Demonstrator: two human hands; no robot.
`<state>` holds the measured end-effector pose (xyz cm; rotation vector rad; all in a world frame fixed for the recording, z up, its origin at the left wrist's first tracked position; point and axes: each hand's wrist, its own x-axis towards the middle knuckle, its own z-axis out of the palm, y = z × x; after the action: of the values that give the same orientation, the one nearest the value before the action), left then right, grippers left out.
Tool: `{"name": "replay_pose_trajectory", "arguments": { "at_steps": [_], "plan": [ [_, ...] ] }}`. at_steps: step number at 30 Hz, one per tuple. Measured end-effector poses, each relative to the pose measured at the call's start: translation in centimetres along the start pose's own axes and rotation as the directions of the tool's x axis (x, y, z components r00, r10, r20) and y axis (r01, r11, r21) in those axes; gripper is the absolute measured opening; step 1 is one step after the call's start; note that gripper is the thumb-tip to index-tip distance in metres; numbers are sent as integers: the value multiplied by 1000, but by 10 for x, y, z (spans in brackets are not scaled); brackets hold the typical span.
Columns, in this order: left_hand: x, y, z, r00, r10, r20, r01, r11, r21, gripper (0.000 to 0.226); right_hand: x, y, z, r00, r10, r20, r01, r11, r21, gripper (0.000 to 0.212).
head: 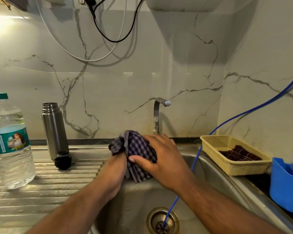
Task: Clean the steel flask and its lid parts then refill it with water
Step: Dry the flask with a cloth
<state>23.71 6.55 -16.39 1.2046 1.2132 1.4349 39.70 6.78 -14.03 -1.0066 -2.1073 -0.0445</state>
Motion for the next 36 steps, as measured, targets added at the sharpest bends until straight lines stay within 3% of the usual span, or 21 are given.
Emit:
{"name": "replay_pose_trajectory", "arguments": {
  "at_steps": [5,8,10,12,13,15,17,18,19,21,22,24,26,27,29,31,32,34,36],
  "plan": [
    [-1,10,-10,996,-77,35,76,997,28,40,0,3,-1,987,-117,113,111,992,56,54],
    [-7,21,-17,977,-124,175,129,991,-17,41,-1,5,0,959,-258,117,246,963,107,40],
    [-9,26,-17,951,-145,273,161,986,-37,46,-3,6,0,962,-259,81,246,959,140,32],
    [-10,26,-14,940,-110,323,139,988,-66,42,-3,3,-2,997,-66,28,55,957,285,24],
    [-11,24,-10,947,-68,315,94,993,-67,33,-2,2,-3,996,86,29,-90,902,423,20],
    [-11,25,-2,964,-99,247,143,975,-168,34,1,1,-2,939,314,139,-322,669,670,20],
    [-6,18,-5,964,-102,247,147,974,-172,38,3,1,-2,889,377,262,-432,496,753,24],
    [-8,16,-6,965,-80,250,134,969,-206,32,3,2,-4,895,347,279,-431,516,741,26],
    [-10,18,-5,962,-51,268,114,969,-221,27,3,3,-5,922,280,268,-386,602,699,28],
    [-12,22,-9,961,13,277,58,967,-246,40,2,9,-8,975,73,211,-168,864,474,36],
    [-14,26,-10,959,25,283,53,962,-266,43,2,15,-11,985,-57,162,2,947,322,39],
    [-14,29,-14,961,48,274,31,960,-277,36,2,24,-9,950,-301,88,293,952,90,43],
    [-12,29,-14,954,81,287,-11,971,-239,43,0,24,-4,940,-340,35,337,938,83,41],
    [-12,29,-15,943,84,321,-28,984,-176,48,-1,21,-1,958,-287,-17,286,947,148,39],
    [-14,29,-14,938,78,338,-54,995,-79,31,-2,14,4,996,-60,-69,81,932,352,38],
    [-11,29,-13,945,68,319,-62,998,-29,33,1,14,5,992,126,29,-122,834,538,41],
    [-10,28,-14,956,62,286,-55,998,-32,35,1,15,3,990,124,68,-141,833,535,42],
    [-9,26,-18,969,53,243,-33,996,-86,37,0,20,-1,996,-73,57,51,946,319,41],
    [-10,22,-20,965,-3,263,60,977,-207,65,-1,27,-2,937,-341,76,341,940,13,42]
  ]
}}
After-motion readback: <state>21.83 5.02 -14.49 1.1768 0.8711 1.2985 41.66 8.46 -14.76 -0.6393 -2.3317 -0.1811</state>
